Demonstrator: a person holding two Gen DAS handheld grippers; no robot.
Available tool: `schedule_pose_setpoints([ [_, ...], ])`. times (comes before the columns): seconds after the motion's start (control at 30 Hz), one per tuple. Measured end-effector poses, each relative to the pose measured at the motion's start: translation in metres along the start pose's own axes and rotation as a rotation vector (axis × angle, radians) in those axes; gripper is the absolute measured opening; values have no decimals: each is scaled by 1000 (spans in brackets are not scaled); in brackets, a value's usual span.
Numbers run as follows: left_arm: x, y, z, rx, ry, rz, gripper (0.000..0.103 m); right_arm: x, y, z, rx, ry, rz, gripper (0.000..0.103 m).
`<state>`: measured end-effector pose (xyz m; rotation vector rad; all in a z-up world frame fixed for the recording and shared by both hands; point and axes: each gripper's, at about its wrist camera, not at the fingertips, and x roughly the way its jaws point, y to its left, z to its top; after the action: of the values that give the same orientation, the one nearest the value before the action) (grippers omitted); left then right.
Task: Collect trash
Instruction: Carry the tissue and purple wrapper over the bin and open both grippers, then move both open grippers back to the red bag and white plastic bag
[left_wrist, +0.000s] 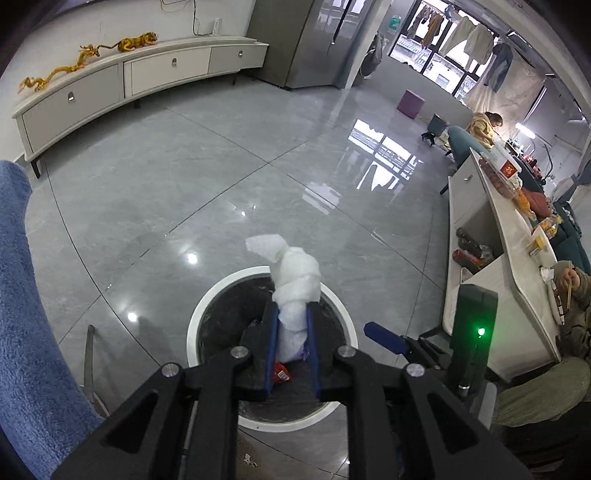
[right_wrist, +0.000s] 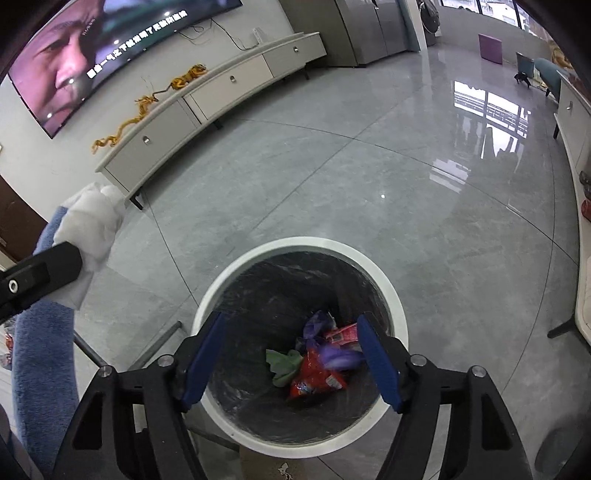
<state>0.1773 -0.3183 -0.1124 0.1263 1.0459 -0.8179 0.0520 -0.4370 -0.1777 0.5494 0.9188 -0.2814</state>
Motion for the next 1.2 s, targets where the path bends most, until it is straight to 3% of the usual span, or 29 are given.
schedule_pose_setpoints([
  [0.1,-4,-1,0,-12,-22,11,61,-3,0,1,6,-2,-7,72],
  [0.4,-30,-8,-5,-25,-91,33,62,-37,0,6,12,-56,-28,72],
  [0.6,-73,-16,-18,11,-189,159,62,-66,15,5,-21,-105,-2,72],
  [0.8,-123,-12,-38,-7,-291,254,63,-101,44,4,-70,-159,42,72],
  [1.07,-187,9,-67,-49,-378,300,63,-143,99,-7,-172,-226,90,72],
  [1.2,-221,16,-83,-59,-447,360,63,-156,124,-15,-222,-247,111,72],
])
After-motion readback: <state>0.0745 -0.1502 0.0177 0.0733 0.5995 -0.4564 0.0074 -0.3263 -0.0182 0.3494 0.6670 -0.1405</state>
